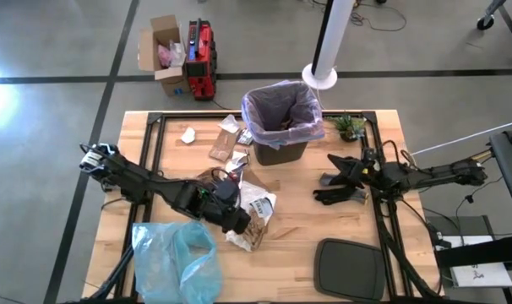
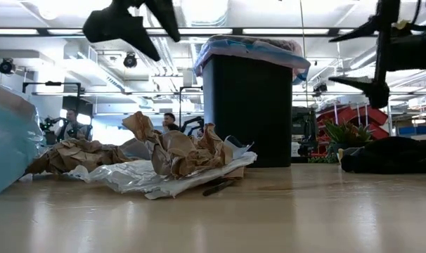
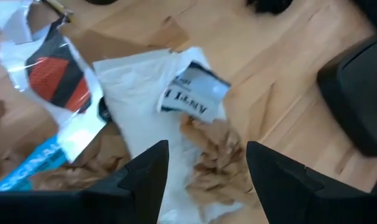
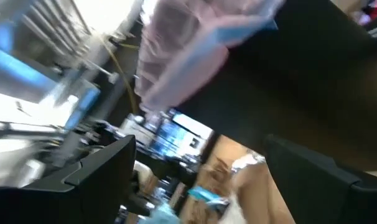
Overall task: Place trash/remove bag and relplace
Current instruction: Put the white paper and bubble wrap into the trash bin
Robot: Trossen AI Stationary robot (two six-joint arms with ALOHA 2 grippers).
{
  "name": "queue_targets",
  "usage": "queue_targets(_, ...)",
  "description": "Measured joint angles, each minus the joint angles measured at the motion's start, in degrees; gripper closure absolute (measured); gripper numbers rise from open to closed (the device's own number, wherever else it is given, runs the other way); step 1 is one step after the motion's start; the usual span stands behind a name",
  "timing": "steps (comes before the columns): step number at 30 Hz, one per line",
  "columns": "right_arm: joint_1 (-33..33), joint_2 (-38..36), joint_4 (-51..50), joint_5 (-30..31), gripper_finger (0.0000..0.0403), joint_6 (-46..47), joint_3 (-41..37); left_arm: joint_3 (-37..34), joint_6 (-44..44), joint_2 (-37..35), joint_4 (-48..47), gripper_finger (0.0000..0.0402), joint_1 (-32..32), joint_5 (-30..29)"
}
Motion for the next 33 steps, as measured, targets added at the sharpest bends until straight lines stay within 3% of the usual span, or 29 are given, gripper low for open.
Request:
queue_targets(5,0.15,11.81,0.29,1.13,0.0064,-4.00,6.63,-1.36,0.77,-0.04,-1.83,0.0204,-0.55,-0.05)
queue_targets(11,3.35,28.42,0.32,-5.05,0.0064,-8.51,14.76,-4.91,6.04,-0.04,-0.46,0.0203,-2.54,-0.07)
queue_targets(15,7.52,38.78,0.13,-5.76,0.0064,-8.54,18.68,-8.31,9.17,-0.04,1.98,0.0196,-4.55,-0.54)
queue_targets(26,13.08,65.53,0.34,-5.84,0.0064,1.25,28.44,-21.71,14.13,0.20,28.81,0.0186,-7.66,-0.62)
queue_targets(33,13.11,77.82,0.22,-8.72,0.0064,2.56,35.42,-27.03,15.07,0.20,33.84,0.0201,-7.86,-0.56)
